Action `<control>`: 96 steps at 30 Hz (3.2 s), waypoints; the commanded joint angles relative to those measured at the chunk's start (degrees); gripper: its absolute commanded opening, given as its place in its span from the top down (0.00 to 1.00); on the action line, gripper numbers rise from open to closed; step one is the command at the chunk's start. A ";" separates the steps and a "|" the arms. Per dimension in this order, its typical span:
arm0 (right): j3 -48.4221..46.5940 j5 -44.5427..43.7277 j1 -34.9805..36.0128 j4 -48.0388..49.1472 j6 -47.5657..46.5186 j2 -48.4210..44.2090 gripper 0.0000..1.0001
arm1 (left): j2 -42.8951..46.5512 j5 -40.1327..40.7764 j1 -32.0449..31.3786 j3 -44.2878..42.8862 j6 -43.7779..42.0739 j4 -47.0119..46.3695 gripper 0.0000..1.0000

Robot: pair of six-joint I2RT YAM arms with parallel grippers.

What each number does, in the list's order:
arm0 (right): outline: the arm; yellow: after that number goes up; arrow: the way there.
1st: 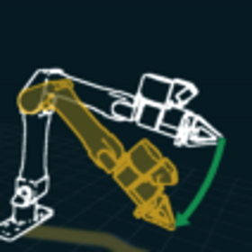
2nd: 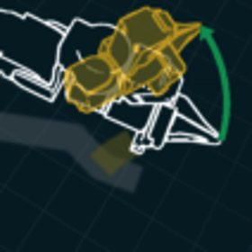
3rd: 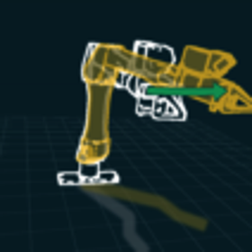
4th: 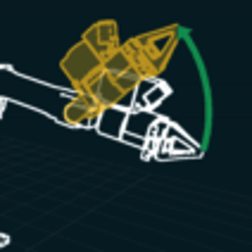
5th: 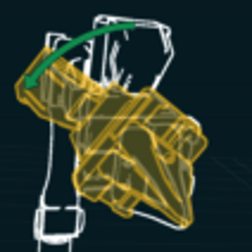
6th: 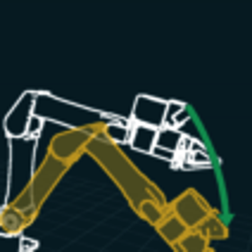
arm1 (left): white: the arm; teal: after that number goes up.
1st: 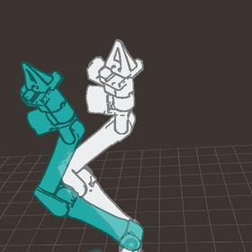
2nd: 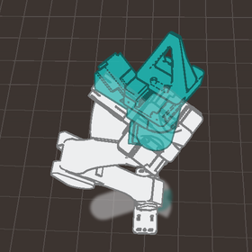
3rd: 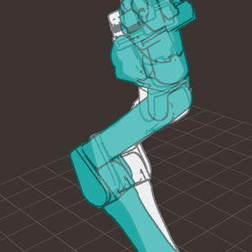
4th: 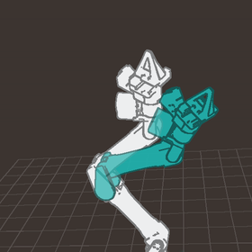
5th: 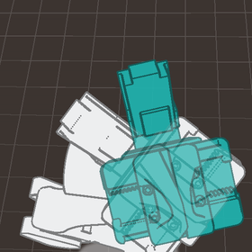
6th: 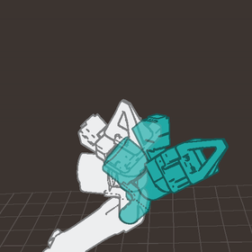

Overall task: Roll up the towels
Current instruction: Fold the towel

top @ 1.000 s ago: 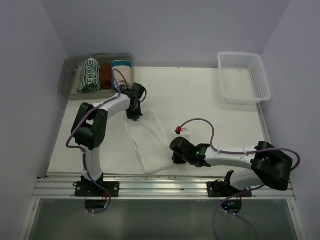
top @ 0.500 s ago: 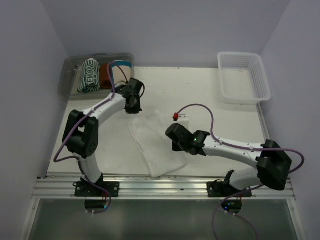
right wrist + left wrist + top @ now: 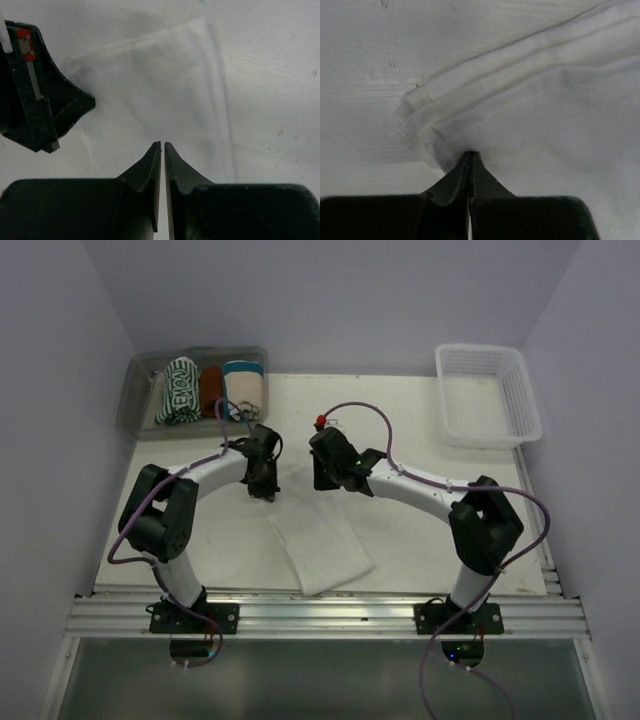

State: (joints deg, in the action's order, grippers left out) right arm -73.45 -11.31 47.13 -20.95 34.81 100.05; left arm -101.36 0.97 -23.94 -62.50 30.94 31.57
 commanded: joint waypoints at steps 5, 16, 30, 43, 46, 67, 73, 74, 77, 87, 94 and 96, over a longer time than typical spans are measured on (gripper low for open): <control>-11.36 7.79 -3.71 2.67 -1.32 13.66 0.91 | -2.35 2.37 0.92 -2.80 0.53 -2.74 1.00; -18.04 9.28 -8.37 3.28 2.98 24.67 0.93 | -1.04 0.10 1.53 -2.10 -2.99 -4.50 1.00; -9.25 8.48 -13.65 7.41 10.02 17.73 0.93 | 7.93 -3.33 1.44 -6.15 -2.82 1.21 1.00; 4.34 6.92 -11.37 3.29 -0.70 -4.05 0.83 | 14.70 -10.46 -2.07 6.34 3.60 -4.41 1.00; 10.05 5.08 -9.18 2.06 -0.71 -7.49 0.83 | 14.35 -10.46 -2.68 7.04 4.13 -5.81 1.00; 25.98 3.49 -0.73 0.56 8.34 -11.10 0.86 | -3.92 -3.79 -2.95 -2.07 6.77 -4.24 1.00; 24.77 0.86 3.39 -1.27 9.40 -14.53 0.89 | -5.25 0.94 -2.78 -12.44 5.01 1.20 1.00; 24.15 0.16 3.66 -2.16 8.97 -15.49 0.88 | -4.81 1.31 -2.77 -13.34 4.57 1.91 1.00; 23.79 -1.17 3.75 -3.04 6.86 -19.08 0.86 | -0.60 1.93 -2.86 -13.27 4.31 3.14 1.00; 27.31 -3.01 4.98 -5.42 2.20 -23.94 0.67 | 15.66 -17.73 -6.28 5.36 7.91 -6.32 1.00; 27.92 -1.52 5.07 -4.72 1.67 -20.16 0.70 | 12.86 -22.76 -11.74 10.55 6.42 -9.16 1.00; 28.71 -1.17 4.98 -3.93 2.02 -19.72 0.74 | 13.29 -23.21 -11.91 12.39 6.06 -9.33 1.00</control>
State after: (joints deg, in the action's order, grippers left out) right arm -45.87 -11.53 51.92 -25.26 37.32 79.57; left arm -88.44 -18.41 -35.53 -52.21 37.89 25.47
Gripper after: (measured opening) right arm 0.272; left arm 0.004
